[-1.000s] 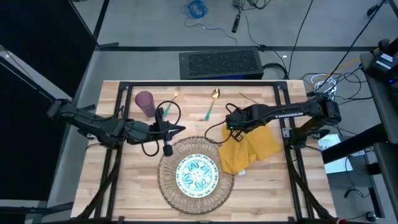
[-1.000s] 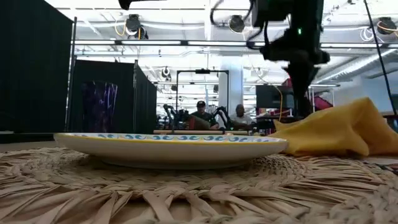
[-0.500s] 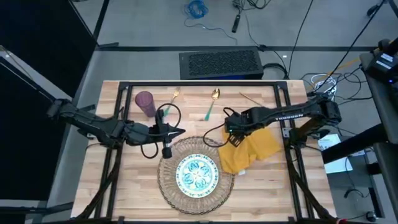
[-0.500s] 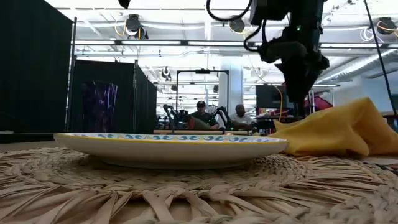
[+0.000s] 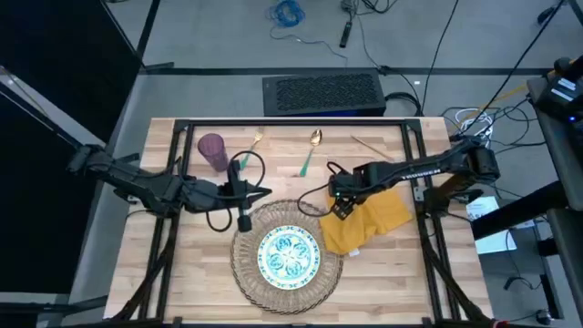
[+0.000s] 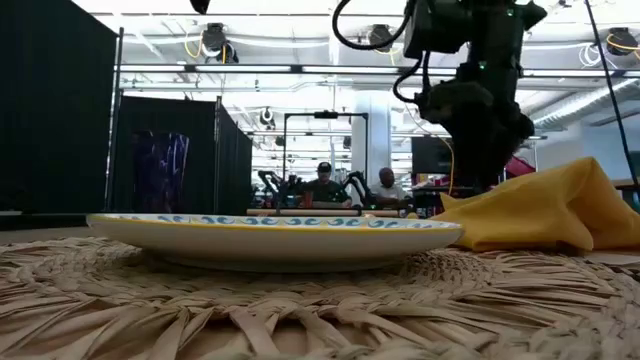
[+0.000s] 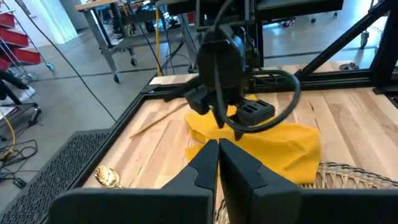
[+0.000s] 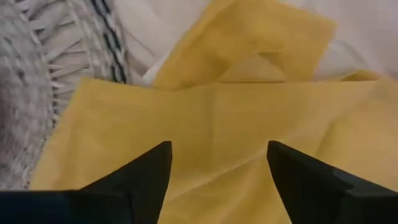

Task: Set table place
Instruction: Fold the yellow table napkin

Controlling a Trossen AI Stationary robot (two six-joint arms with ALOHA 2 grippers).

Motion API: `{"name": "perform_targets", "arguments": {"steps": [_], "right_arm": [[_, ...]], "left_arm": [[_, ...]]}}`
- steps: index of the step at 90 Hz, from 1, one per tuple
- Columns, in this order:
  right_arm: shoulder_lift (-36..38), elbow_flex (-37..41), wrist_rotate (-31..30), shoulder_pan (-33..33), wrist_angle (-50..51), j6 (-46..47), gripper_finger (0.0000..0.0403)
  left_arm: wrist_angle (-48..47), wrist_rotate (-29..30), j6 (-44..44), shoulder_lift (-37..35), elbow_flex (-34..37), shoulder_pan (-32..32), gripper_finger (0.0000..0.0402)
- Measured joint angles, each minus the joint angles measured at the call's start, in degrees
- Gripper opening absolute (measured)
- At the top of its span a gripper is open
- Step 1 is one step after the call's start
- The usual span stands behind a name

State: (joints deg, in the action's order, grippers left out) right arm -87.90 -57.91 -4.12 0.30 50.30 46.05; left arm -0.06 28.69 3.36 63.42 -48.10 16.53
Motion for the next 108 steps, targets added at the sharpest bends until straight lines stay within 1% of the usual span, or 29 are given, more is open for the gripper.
{"name": "perform_targets", "arguments": {"steps": [20, 33, 47, 53, 59, 65, 72, 78, 82, 99, 108], "right_arm": [[0.0, 0.0, -0.06, -2.25, -1.32, 1.73, 0.0251], [0.0, 0.47, -1.93, -2.82, -2.98, 2.69, 0.025], [0.0, 4.91, -1.7, -2.82, -6.83, 3.38, 0.023], [0.0, 5.92, -1.94, -2.82, -6.91, 3.81, 0.0218], [0.0, 6.25, -2.92, -2.82, -6.5, 3.86, 0.0199], [0.0, 6.23, -3.57, -2.61, -6.41, 3.39, 0.0165], [0.0, 6.23, -3.58, -2.03, -6.42, 2.08, 0.0107], [0.0, 6.21, -3.6, -1.34, -6.46, 0.43, 0.0043], [0.0, 6.21, -3.63, -0.93, -6.5, -0.65, 0.0018], [0.36, 6.12, -3.43, 0.11, -6.55, -2.02, 0.0001], [1.26, 3.94, -4.37, 0.52, -3.71, -2.88, 0.0]], "left_arm": [[-0.01, 0.0, 0.0, 0.0, 0.0, 0.0, 0.0], [-0.01, 0.0, -0.02, 0.0, 0.0, 0.0, 0.0], [0.0, 0.0, -0.02, 0.0, 0.0, 0.0, 0.0], [0.0, 0.0, -0.02, 0.0, 0.0, 0.0, 0.0], [0.0, 0.0, -0.02, 0.0, 0.0, 0.0, 0.0], [0.0, 0.0, -0.02, 0.0, 0.0, 0.0, 0.0], [0.0, 0.02, -0.02, 0.0, 0.0, 0.0, 0.0], [0.0, 0.02, -0.02, 0.0, 0.0, 0.0, 0.0], [0.02, 0.01, -0.02, 0.0, 0.0, 0.0, 0.0], [0.0, 0.02, -0.02, 0.0, 0.0, 0.0, 0.0], [-0.02, 0.02, 0.0, 0.0, 0.02, 0.0, 0.0]]}}
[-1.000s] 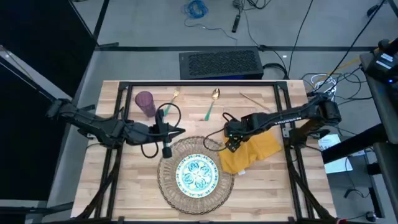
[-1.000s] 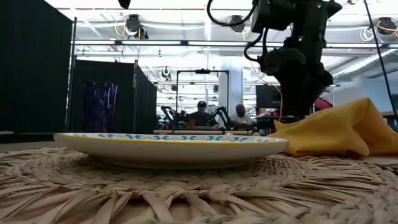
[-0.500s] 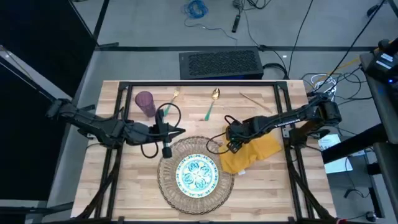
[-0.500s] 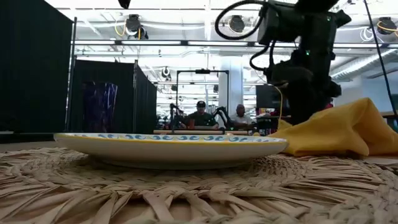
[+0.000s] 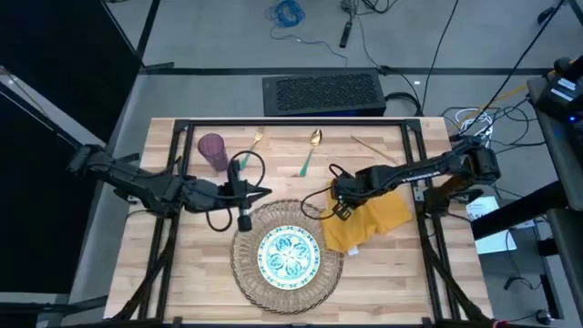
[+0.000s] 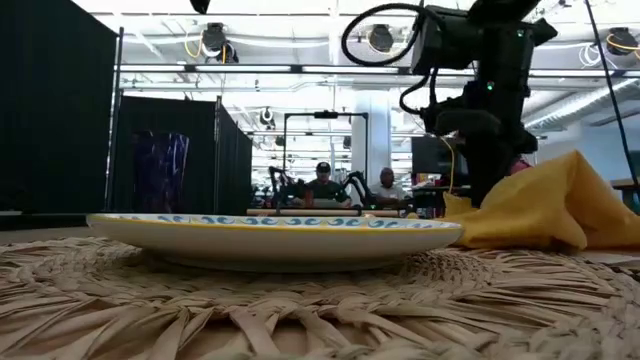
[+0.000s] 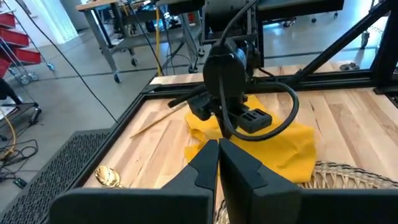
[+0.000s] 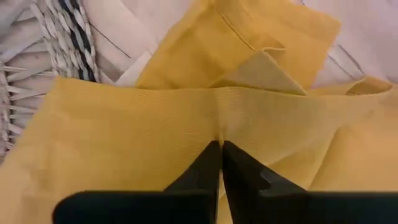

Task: Set table place
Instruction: Fold the yellow table napkin

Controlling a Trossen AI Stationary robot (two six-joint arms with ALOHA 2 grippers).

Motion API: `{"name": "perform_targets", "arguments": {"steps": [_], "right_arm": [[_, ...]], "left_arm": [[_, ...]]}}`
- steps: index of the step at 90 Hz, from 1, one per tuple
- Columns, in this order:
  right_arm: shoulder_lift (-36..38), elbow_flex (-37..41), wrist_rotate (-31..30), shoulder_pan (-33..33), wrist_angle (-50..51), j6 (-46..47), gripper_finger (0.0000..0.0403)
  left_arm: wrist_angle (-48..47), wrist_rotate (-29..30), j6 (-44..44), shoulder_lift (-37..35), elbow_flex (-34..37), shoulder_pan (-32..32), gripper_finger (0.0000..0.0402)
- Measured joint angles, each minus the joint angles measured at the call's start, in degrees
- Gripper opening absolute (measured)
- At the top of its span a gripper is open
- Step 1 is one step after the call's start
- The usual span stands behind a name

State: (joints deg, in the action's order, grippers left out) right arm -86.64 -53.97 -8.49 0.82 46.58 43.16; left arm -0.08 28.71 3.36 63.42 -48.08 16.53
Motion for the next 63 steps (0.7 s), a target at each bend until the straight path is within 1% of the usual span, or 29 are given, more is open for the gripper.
{"name": "perform_targets", "arguments": {"steps": [11, 18, 25, 35, 44, 63], "right_arm": [[2.12, -4.85, -2.46, 0.48, 4.38, -1.28, 0.0], [3.53, -7.99, -3.81, 0.64, 9.03, -1.59, 0.0], [4.94, -10.22, -5.08, 0.62, 14.3, -0.31, 0.0], [6.96, -11.02, -4.89, -0.37, 20.11, 3.0, 0.0], [8.31, -11.02, -2.19, -3.02, 23.01, 6.25, 0.0], [9.89, -11.02, 2.56, -10.47, 22.85, 12.7, 0.0]], "left_arm": [[-0.04, 0.0, 0.0, 0.0, 0.0, 0.0, 0.0], [-0.25, 0.0, -0.02, -0.02, 0.0, 0.0, 0.0], [-0.61, 0.0, -0.02, -0.02, 0.0, 0.0, 0.0], [-0.63, 0.0, -0.02, -0.02, 0.0, 0.0, 0.0], [-1.15, 0.0, -0.02, 0.0, 0.0, 0.0, 0.0], [-1.14, 0.0, -0.02, -0.02, 0.0, 0.0, 0.0]]}}
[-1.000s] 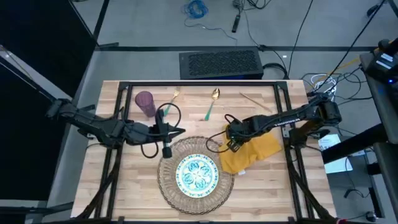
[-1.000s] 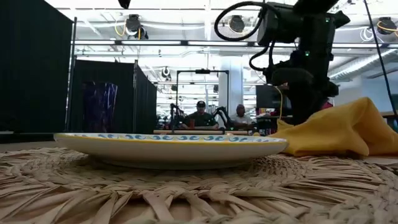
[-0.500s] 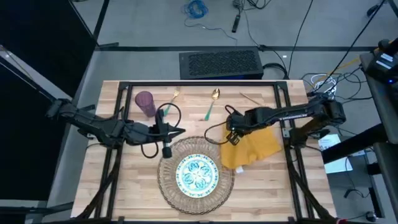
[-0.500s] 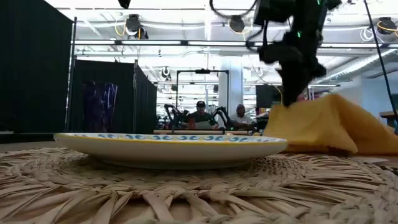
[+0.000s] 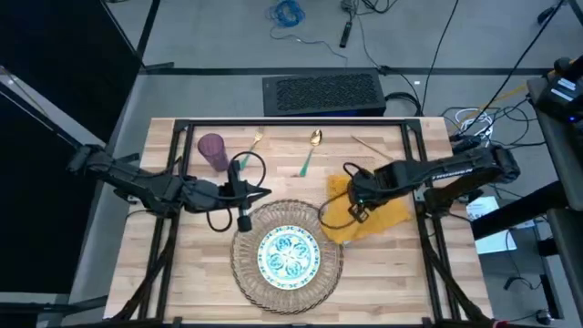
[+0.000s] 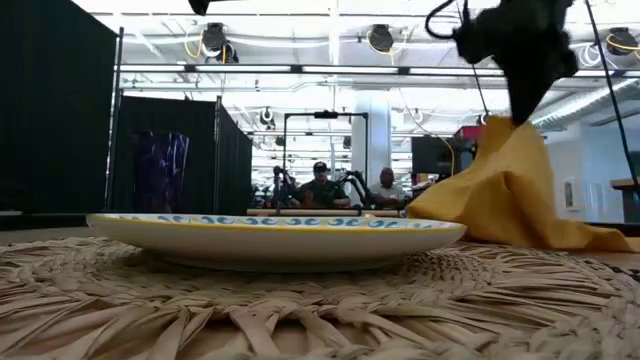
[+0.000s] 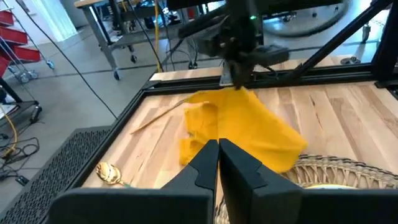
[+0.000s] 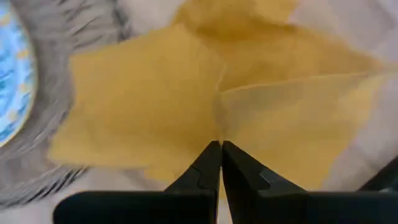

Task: Set table place
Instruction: Fold the yellow table napkin

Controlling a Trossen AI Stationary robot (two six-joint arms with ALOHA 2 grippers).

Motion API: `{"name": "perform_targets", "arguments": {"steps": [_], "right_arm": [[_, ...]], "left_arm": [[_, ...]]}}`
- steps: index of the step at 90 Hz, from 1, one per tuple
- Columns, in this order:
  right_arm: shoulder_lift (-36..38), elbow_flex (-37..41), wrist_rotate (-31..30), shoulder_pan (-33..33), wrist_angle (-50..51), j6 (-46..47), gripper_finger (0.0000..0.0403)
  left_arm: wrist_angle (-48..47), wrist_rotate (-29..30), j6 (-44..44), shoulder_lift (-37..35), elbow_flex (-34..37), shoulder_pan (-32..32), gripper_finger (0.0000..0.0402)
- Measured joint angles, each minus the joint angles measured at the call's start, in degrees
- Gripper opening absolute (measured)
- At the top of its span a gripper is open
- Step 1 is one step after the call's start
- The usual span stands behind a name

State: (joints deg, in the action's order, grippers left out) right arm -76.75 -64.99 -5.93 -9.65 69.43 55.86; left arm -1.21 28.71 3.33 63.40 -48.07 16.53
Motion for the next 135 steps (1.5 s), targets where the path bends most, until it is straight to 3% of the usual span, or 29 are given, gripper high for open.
{"name": "perform_targets", "arguments": {"steps": [12, 27, 40, 53, 75, 90, 102, 116, 135], "right_arm": [[1.08, 0.0, -0.04, -4.48, -0.24, 3.95, 0.0], [3.46, 0.0, -4.81, -8.72, -2.0, 8.61, 0.0], [4.22, 0.0, -4.87, -10.06, -1.6, 11.88, 0.0], [3.7, 0.0, -7.06, -8.47, -2.01, 8.85, 0.0007], [3.43, 0.06, -12.0, -1.22, -1.89, -0.67, 0.0093], [3.43, 0.09, -9.89, 1.25, 2.46, 0.39, 0.0166], [3.43, 0.13, -8.7, -3.47, 8.02, 6.53, 0.0197], [3.43, 0.28, -8.85, -12.46, 10.82, 19.23, 0.0202], [3.45, 9.75, -4.24, -21.39, 2.37, 32.89, 0.0195]], "left_arm": [[0.21, 0.0, 0.0, 0.0, 0.0, 0.0, 0.0], [0.35, 0.0, -0.12, 0.0, 0.0, 0.0, 0.0], [0.43, 0.02, -1.11, 0.0, 0.0, 0.0, 0.0], [0.84, 0.02, -1.14, 0.01, 0.0, 0.0, 0.0], [0.78, 0.02, -1.52, 0.0, 0.0, 0.0, 0.0], [0.45, 0.0, -1.55, 0.0, 0.0, 0.0, 0.0], [-0.16, 0.02, -1.53, 0.01, 0.0, 0.0, 0.0], [-0.94, 0.01, -1.53, 0.01, 0.0, 0.0, 0.0], [-0.89, 0.02, -1.53, 0.02, 0.0, 0.0, 0.0]]}}
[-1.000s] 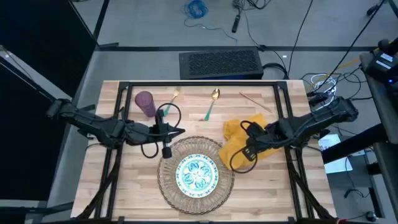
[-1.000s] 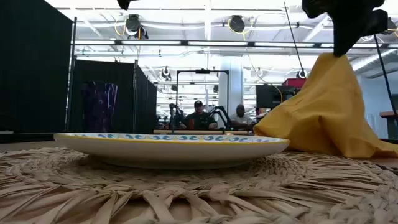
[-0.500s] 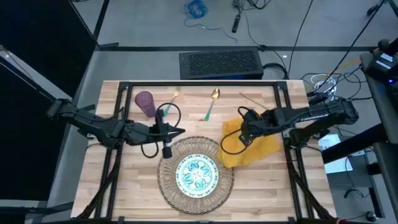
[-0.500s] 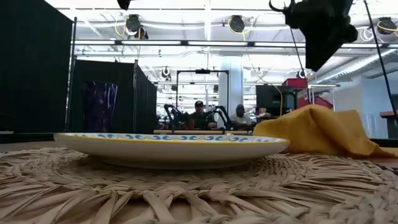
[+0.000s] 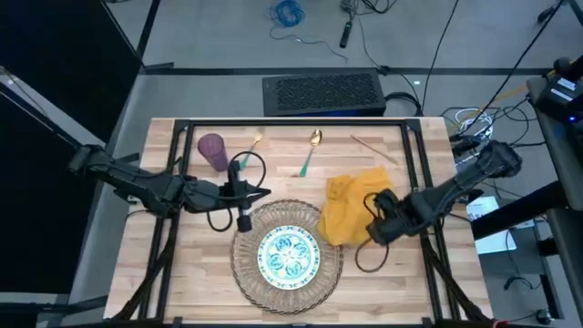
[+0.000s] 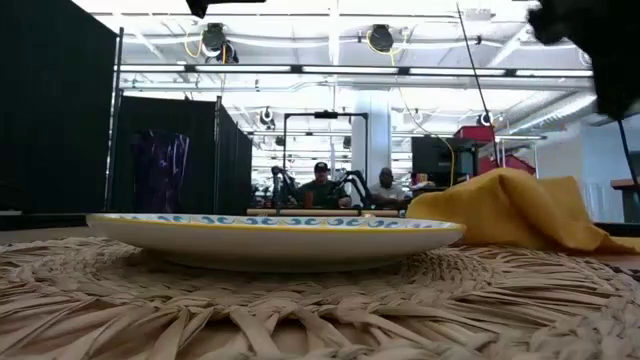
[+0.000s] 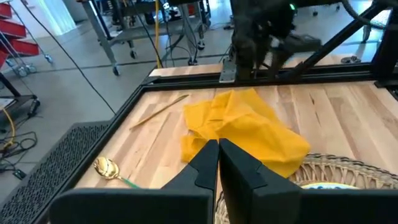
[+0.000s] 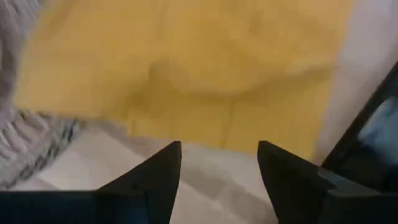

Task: Set table place
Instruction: Fold the yellow table napkin

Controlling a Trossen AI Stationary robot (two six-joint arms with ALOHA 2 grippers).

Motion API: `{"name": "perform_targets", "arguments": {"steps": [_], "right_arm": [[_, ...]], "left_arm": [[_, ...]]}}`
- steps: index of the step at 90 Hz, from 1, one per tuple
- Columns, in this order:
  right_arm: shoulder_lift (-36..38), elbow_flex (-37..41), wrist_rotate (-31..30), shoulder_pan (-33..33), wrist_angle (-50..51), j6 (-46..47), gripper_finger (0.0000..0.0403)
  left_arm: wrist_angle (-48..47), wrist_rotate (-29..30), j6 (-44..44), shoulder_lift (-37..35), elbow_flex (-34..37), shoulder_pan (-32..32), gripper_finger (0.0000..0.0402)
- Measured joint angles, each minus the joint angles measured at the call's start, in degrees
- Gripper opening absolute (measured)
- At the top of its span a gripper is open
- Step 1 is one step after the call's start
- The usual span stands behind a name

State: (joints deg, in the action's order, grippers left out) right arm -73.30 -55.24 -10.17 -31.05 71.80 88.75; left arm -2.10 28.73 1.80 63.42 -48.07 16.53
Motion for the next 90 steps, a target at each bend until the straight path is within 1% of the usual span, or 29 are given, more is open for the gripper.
{"name": "perform_targets", "arguments": {"steps": [7, 17, 24, 33, 49, 58, 72, 90], "right_arm": [[-0.04, 4.36, 0.34, -1.21, -5.79, 2.39, 0.0193], [-0.04, 10.23, 2.03, -1.26, -12.85, 3.83, 0.0192], [-0.04, 14.1, 4.43, -1.27, -15.98, 4.88, 0.0192], [-0.04, 17.36, 5.62, -1.18, -18.77, 5.63, 0.0192], [-0.04, 18.66, 5.52, -1.18, -20.27, 6.08, 0.0192], [-0.04, 18.66, 4.14, -0.66, -20.23, 5.68, 0.0192], [-1.22, 18.68, 3.75, 2.26, -20.3, 3.06, 0.0192], [-3.62, 19.73, 5.27, 4.97, -23.49, 0.61, 0.0186]], "left_arm": [[0.01, 0.0, 0.0, 0.0, 0.0, 0.0, 0.0], [0.03, -0.02, -0.53, 0.0, 0.0, 0.0, 0.0], [-0.09, -0.02, -1.48, 0.0, 0.0, 0.21, 0.0], [0.04, -0.02, -1.49, 0.0, 0.0, 0.55, 0.0], [0.11, -0.01, -1.48, 0.0, 0.0, 0.63, 0.0], [0.1, -0.02, -1.46, 0.0, 0.0, 0.61, 0.0], [0.08, -0.02, -1.46, 0.0, 0.0, 0.63, 0.0], [-0.16, -0.02, -1.46, 0.0, 0.0, 0.76, 0.0]]}}
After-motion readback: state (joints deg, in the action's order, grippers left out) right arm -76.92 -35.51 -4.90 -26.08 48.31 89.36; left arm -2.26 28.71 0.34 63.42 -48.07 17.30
